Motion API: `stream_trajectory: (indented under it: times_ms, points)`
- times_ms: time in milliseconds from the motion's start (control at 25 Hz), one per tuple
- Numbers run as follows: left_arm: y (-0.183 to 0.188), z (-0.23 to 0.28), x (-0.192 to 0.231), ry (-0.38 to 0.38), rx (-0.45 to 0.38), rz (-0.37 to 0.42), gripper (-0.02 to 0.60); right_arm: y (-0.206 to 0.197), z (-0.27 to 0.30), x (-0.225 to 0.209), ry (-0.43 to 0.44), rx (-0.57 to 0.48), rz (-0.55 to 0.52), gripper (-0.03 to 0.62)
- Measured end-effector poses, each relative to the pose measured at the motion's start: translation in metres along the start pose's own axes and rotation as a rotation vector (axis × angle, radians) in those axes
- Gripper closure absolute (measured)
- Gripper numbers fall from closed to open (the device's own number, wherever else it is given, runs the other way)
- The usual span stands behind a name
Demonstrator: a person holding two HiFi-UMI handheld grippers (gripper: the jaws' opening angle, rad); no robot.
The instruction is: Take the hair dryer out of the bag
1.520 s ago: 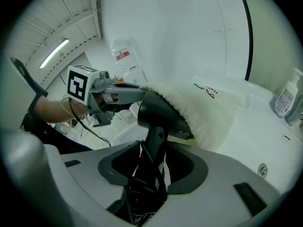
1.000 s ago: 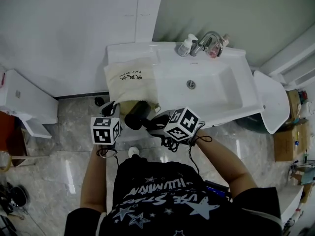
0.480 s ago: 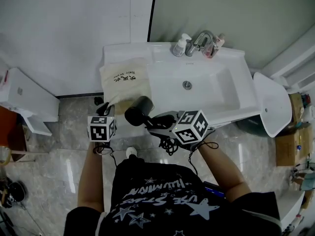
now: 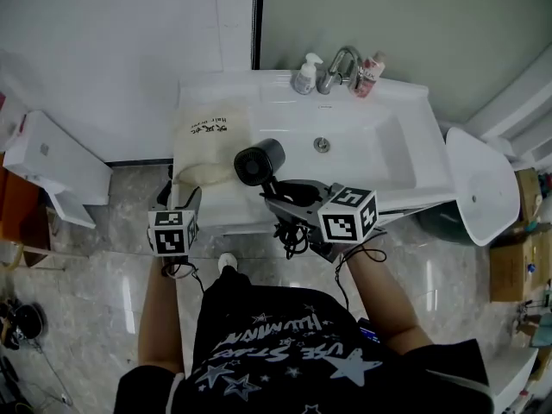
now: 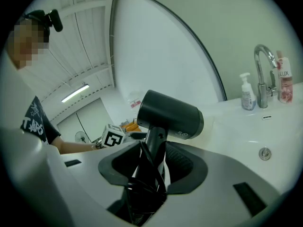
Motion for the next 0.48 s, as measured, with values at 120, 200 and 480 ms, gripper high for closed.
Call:
stream_trajectory:
  times_ms: [120,200,480]
  points:
    - [0.012,-0.028,-0.024,0.049,-0.052,0.029,0.278,0.008,-0.022,-0.001,-0.015,-0.069,0.01,0.424]
    - [0.015,-0.047,-0.048,0.042,-0.079,0.029,0.278,0.009,-0.037,-0.001,-0.023,-0.094,0.017,0.424]
    - [0.028,-0.098,-0.121,0.027,-0.179,-0.035,0.281,0.005,-0.089,0.012,-0.015,-0.159,0.014,0.424]
Point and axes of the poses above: the fingertips, and each gripper's own axes: z forward along the fingers, x to its left, y out of its top, the point moved 3 cm from there along -z, backward along the fingers, and after that the axes turned 14 degrees about -x, right-handed, at the moved point
